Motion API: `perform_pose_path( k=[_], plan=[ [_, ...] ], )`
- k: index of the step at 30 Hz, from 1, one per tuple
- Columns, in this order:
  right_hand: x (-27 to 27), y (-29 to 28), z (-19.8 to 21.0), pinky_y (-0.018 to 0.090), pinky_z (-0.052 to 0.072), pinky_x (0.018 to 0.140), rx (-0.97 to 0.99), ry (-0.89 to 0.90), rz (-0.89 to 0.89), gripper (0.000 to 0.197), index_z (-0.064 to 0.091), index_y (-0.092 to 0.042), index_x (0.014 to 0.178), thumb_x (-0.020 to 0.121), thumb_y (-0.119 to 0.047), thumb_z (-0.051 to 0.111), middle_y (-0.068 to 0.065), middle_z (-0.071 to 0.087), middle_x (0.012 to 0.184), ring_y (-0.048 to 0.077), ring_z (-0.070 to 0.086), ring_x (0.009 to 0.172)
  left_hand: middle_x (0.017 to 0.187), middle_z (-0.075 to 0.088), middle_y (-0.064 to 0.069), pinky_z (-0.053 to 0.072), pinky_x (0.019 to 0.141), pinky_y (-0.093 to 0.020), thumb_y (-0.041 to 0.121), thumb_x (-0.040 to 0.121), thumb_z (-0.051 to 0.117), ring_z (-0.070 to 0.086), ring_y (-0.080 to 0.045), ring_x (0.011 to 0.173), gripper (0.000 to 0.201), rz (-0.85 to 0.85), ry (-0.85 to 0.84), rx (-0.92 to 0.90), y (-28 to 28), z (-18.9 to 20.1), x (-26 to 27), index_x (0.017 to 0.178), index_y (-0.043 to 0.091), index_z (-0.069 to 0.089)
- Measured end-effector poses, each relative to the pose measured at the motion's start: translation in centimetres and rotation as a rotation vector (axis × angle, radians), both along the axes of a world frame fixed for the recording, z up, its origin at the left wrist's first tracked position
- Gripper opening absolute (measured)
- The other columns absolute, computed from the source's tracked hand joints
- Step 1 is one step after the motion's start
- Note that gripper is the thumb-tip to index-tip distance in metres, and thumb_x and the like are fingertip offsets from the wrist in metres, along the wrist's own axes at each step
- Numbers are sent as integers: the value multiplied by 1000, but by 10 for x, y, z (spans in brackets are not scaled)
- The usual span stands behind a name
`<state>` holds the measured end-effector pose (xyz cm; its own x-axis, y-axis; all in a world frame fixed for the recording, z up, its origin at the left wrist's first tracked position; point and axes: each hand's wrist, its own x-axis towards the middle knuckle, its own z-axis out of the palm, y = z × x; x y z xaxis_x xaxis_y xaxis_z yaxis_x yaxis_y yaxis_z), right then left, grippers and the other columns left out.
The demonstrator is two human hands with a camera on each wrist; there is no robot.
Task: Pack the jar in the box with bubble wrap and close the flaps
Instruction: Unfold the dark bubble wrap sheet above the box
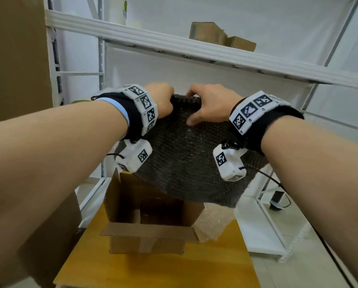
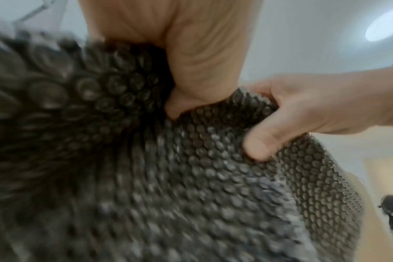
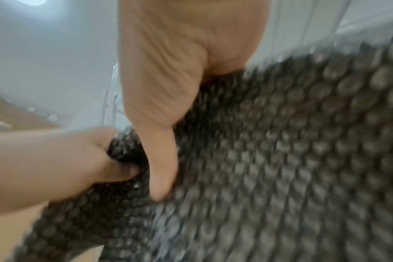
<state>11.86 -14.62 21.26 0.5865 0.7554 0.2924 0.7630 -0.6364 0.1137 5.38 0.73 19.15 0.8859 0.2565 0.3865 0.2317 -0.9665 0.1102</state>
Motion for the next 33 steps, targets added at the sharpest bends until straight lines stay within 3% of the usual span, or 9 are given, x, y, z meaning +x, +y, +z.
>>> perform_pose_path(
  k=[3, 7, 13, 17, 20, 23, 25, 29, 33],
  plan=[
    [5, -8, -3, 35, 49, 81, -132, 146, -136, 64, 55, -17, 118, 68, -43, 86, -1, 60, 104, 21, 56, 94, 115, 59, -20, 46, 78, -38, 5, 89, 47, 58, -35, 99, 33, 17, -33, -49, 10, -2, -5, 122, 5, 52],
    [16, -10, -12, 29, 40, 53, -54, 12, -226, 25, 63, -4, 89, 80, -26, 68, 9, 58, 73, 27, 54, 63, 120, 57, -13, 46, 85, -37, 22, 86, 62, 55, -32, 107, 51, -34, -9, -166, 15, -10, -13, 131, 10, 42],
    [0, 4, -4, 30, 32, 49, 102, 33, -146, 18, 47, -4, 74, 84, -15, 59, 14, 47, 67, 28, 45, 59, 83, 60, -10, 44, 65, -33, 36, 73, 78, 53, -26, 72, 40, 68, 72, -121, 21, -19, -17, 92, 6, 60],
    [-12, 11, -7, 45, 53, 86, 34, 180, -126, 72, 62, 4, 114, 74, -55, 76, 21, 65, 115, 39, 62, 103, 91, 55, -16, 44, 68, -33, 8, 83, 54, 53, -31, 80, 16, 84, -47, -137, 32, -12, -28, 98, 1, 56],
    [-13, 17, -12, 32, 47, 58, -36, 176, -148, 44, 63, -1, 79, 77, -42, 79, 15, 63, 82, 32, 60, 78, 97, 50, -17, 40, 70, -35, 5, 87, 48, 49, -31, 86, 24, 83, -66, -149, 34, -9, -30, 110, 2, 47],
    [-10, 20, -17, 37, 54, 74, 66, 177, -124, 31, 60, -1, 114, 88, -17, 67, 18, 63, 100, 34, 61, 94, 102, 52, -18, 40, 72, -36, 2, 86, 48, 50, -31, 88, 38, 60, -117, -215, 36, -11, -32, 123, 3, 42],
    [-7, 22, -19, 30, 46, 60, 200, 171, -86, 18, 54, -3, 105, 88, -8, 59, 16, 57, 95, 30, 56, 87, 96, 50, -14, 38, 71, -35, 1, 86, 48, 49, -28, 85, 42, 58, -161, -268, 36, -13, -33, 127, 5, 40],
    [-7, 23, -25, 29, 45, 72, 392, 361, -29, 43, 52, -10, 116, 83, -28, 72, 3, 60, 97, 19, 57, 87, 95, 55, -11, 45, 74, -38, 7, 87, 48, 54, -29, 83, 42, 50, -227, -322, 44, -14, -32, 127, 12, 38],
    [-4, 19, -30, 37, 56, 85, 178, 409, -70, 48, 70, -9, 104, 70, -39, 85, 5, 73, 94, 23, 69, 87, 100, 58, -8, 49, 79, -37, 20, 83, 66, 60, -29, 94, 53, 20, -119, -332, 48, -20, -35, 128, 16, 38]
  ],
)
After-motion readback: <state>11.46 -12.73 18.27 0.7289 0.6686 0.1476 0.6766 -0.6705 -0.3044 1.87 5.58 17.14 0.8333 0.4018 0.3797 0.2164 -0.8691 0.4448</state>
